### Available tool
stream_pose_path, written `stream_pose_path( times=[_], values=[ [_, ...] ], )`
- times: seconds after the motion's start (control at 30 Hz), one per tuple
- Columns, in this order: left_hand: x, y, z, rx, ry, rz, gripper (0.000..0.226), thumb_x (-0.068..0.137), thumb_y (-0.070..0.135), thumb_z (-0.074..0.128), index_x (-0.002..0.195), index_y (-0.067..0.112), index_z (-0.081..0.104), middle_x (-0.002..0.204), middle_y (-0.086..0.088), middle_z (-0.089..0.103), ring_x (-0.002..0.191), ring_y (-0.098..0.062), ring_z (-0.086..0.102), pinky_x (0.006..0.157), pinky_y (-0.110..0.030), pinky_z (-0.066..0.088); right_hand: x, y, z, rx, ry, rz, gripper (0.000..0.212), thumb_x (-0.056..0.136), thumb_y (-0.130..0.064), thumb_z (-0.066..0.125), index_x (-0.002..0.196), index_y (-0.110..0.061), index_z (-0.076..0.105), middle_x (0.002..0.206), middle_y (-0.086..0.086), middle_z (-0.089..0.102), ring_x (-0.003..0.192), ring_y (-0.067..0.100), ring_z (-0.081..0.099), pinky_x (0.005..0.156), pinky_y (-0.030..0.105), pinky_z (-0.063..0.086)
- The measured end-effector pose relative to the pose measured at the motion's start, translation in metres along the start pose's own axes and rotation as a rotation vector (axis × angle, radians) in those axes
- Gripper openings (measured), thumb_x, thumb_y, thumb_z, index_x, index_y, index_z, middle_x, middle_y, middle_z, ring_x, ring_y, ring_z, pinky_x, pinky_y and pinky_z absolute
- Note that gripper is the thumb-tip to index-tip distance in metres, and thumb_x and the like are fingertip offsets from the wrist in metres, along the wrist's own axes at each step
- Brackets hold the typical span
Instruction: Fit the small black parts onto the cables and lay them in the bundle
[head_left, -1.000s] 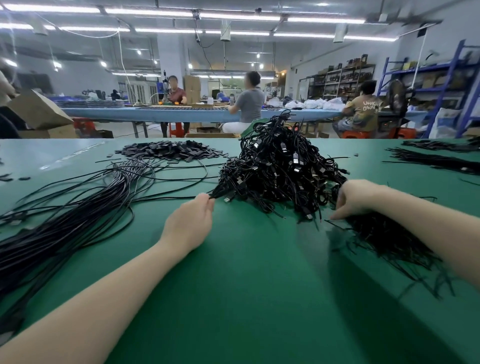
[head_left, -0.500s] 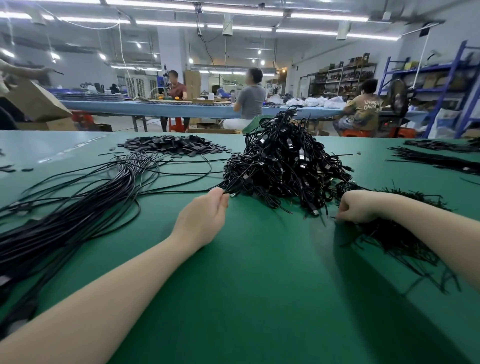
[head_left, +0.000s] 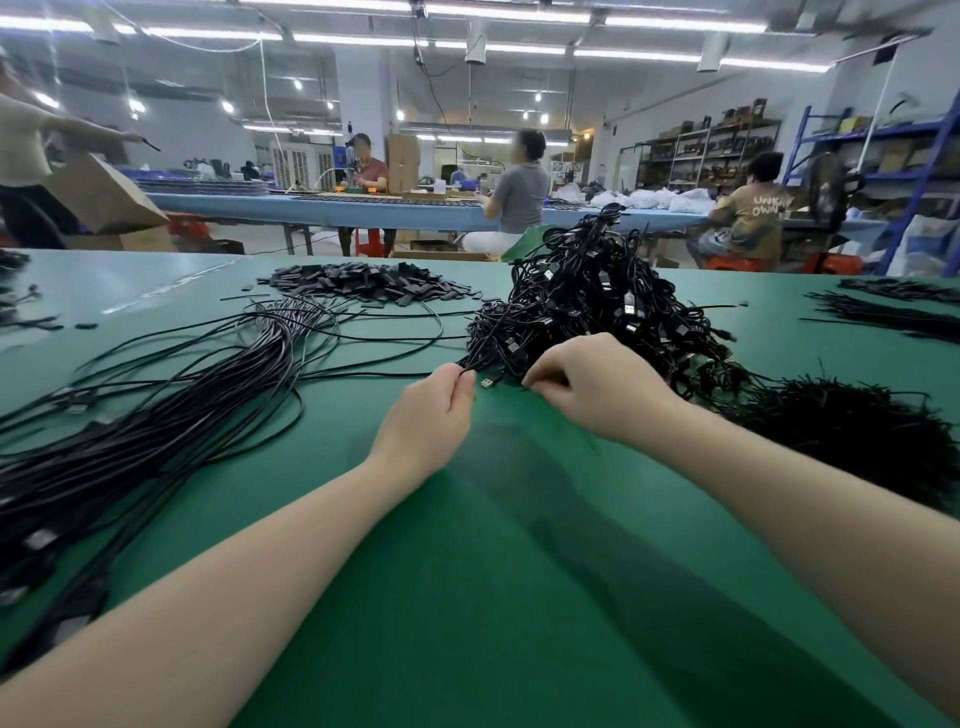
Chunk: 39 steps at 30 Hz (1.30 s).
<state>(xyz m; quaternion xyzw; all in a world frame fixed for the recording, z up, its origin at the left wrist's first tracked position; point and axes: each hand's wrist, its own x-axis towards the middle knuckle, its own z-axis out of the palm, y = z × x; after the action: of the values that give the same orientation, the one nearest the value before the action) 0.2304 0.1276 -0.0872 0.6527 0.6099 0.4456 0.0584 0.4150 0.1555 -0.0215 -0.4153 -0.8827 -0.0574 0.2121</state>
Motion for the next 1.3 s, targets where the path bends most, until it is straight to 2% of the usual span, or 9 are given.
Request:
stream_pose_path(
  times=[0.1, 0.27, 0.43, 0.67, 0.77, 1.0, 1.1, 1.17, 1.3],
  values=[
    [0.0, 0.001, 0.0, 0.039, -0.026, 0.018, 0.037, 0.102, 0.036, 0.035, 0.087, 0.007, 0.053, 0.07, -0.006, 0.057, 0.073, -0.034, 0.055, 0.067, -0.045, 0.046, 0.008, -0.024, 0.014, -0.201, 0.097, -0.066, 0.026, 0.097, -0.033, 0.047, 0.113, -0.035, 0.067, 0.113, -0.007, 0.066, 0.111, 0.02, 0.053, 0.086, 0.031, 0.041],
    [0.002, 0.0, 0.003, 0.087, -0.067, -0.025, 0.036, 0.101, 0.038, 0.034, 0.094, 0.009, 0.054, 0.082, -0.012, 0.063, 0.08, -0.036, 0.057, 0.071, -0.045, 0.048, 0.015, -0.032, 0.023, 0.076, 0.141, -0.023, 0.019, 0.094, -0.026, 0.055, 0.104, -0.028, 0.07, 0.101, -0.006, 0.07, 0.099, 0.018, 0.06, 0.079, 0.035, 0.05],
    [0.003, -0.001, 0.01, 0.211, -0.156, -0.019, 0.037, 0.102, 0.041, 0.03, 0.103, 0.01, 0.052, 0.097, -0.016, 0.066, 0.088, -0.039, 0.059, 0.077, -0.045, 0.048, 0.008, -0.021, 0.031, 0.095, 0.136, -0.037, 0.018, 0.094, -0.021, 0.052, 0.102, -0.028, 0.067, 0.1, -0.007, 0.067, 0.094, 0.017, 0.059, 0.071, 0.033, 0.048],
    [0.006, -0.001, 0.012, 0.255, -0.205, 0.012, 0.025, 0.102, 0.035, 0.036, 0.09, 0.014, 0.037, 0.079, -0.011, 0.055, 0.072, -0.034, 0.048, 0.06, -0.036, 0.029, 0.009, -0.022, 0.036, 0.207, 0.213, 0.008, 0.015, 0.093, -0.019, 0.056, 0.099, -0.026, 0.068, 0.093, -0.007, 0.065, 0.089, 0.016, 0.059, 0.071, 0.033, 0.048],
    [0.005, -0.002, 0.012, 0.236, -0.19, 0.025, 0.026, 0.102, 0.034, 0.037, 0.094, 0.01, 0.041, 0.077, -0.01, 0.053, 0.07, -0.035, 0.047, 0.058, -0.038, 0.031, 0.008, -0.023, 0.036, 0.129, 0.222, -0.011, 0.017, 0.094, -0.019, 0.053, 0.101, -0.025, 0.067, 0.096, -0.005, 0.066, 0.09, 0.018, 0.059, 0.065, 0.031, 0.041],
    [0.006, -0.003, 0.01, 0.2, -0.184, 0.059, 0.031, 0.102, 0.031, 0.037, 0.106, 0.002, 0.048, 0.086, -0.02, 0.062, 0.079, -0.041, 0.057, 0.067, -0.045, 0.041, 0.006, -0.024, 0.035, -0.112, 0.195, -0.118, 0.022, 0.093, -0.013, 0.049, 0.108, -0.024, 0.062, 0.1, -0.004, 0.065, 0.096, 0.022, 0.057, 0.078, 0.032, 0.041],
    [0.008, -0.003, 0.016, 0.409, -0.225, 0.119, 0.028, 0.101, 0.015, 0.036, 0.127, 0.005, 0.041, 0.087, -0.006, 0.054, 0.087, -0.04, 0.059, 0.069, -0.045, 0.042, 0.004, -0.029, 0.034, -0.027, 0.193, -0.132, 0.021, 0.094, -0.017, 0.049, 0.108, -0.021, 0.064, 0.099, -0.001, 0.066, 0.094, 0.024, 0.058, 0.072, 0.033, 0.04],
    [0.008, -0.001, 0.018, 0.526, -0.194, 0.122, 0.036, 0.099, 0.011, 0.032, 0.135, 0.009, 0.036, 0.097, -0.003, 0.051, 0.091, -0.037, 0.06, 0.064, -0.036, 0.039, 0.004, -0.031, 0.034, -0.024, 0.179, -0.147, 0.021, 0.095, -0.021, 0.048, 0.11, -0.022, 0.063, 0.101, -0.001, 0.067, 0.096, 0.023, 0.059, 0.076, 0.034, 0.042],
    [0.005, -0.007, 0.019, 0.544, -0.141, 0.125, 0.025, 0.101, 0.027, 0.033, 0.119, 0.015, 0.045, 0.1, -0.011, 0.062, 0.085, -0.037, 0.061, 0.057, -0.035, 0.029, 0.01, -0.025, 0.024, 0.061, 0.124, -0.048, 0.016, 0.091, -0.029, 0.06, 0.102, -0.027, 0.071, 0.098, -0.005, 0.07, 0.094, 0.018, 0.062, 0.08, 0.032, 0.049]
  ],
)
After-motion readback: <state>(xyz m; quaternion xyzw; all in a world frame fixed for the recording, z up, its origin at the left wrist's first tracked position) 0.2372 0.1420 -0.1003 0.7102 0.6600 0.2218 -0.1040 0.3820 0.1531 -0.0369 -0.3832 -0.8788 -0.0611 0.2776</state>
